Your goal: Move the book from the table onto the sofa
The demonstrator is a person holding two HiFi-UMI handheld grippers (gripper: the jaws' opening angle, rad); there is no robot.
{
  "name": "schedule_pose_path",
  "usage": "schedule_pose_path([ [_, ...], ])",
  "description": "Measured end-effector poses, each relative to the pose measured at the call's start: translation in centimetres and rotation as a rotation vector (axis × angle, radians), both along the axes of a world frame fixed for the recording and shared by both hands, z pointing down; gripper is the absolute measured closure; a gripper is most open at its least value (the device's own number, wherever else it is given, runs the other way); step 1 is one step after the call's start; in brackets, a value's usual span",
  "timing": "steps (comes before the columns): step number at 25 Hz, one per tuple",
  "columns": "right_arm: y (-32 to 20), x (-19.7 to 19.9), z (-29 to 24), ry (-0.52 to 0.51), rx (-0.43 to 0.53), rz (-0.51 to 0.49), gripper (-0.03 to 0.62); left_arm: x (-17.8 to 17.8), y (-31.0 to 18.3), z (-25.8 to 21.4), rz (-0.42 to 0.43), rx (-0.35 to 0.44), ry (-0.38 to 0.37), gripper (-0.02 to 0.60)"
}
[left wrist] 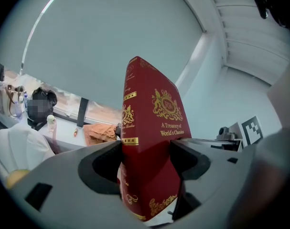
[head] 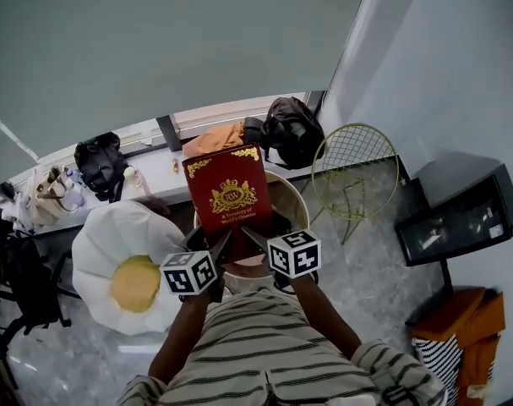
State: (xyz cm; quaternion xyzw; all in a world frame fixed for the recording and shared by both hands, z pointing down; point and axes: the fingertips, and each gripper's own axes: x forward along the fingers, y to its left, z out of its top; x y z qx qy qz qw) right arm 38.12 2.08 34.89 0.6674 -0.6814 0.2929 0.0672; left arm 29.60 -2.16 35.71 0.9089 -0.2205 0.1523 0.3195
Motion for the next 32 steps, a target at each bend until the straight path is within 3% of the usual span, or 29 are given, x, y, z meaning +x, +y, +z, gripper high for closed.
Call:
schedule_pose_path([
  [9,0.1,-0.4,-3.0,0.017,0.057,-0.026,0.224,-0.4,0.3,-3.2,-0.024,0.074,0.021,0.258],
  [13,-0.9,-3.9,-3.5,0.014,0.059,-0.059,0.224,-4.1,-0.5,-3.7,-0.053,0.094,0.017,0.258],
  [23,-2.6,-6.3,-2.5,-0.026,0.057,-0.272,0.224,-7.1,-0.3,-3.0,-0.267,0.080,-0.030,0.258],
  [32,-3.9,-20.5,-2.6,-0.047,0.043,-0.550,0.224,-21.5,1.1,-3.2,-0.549,0.065,-0.054,0.258],
])
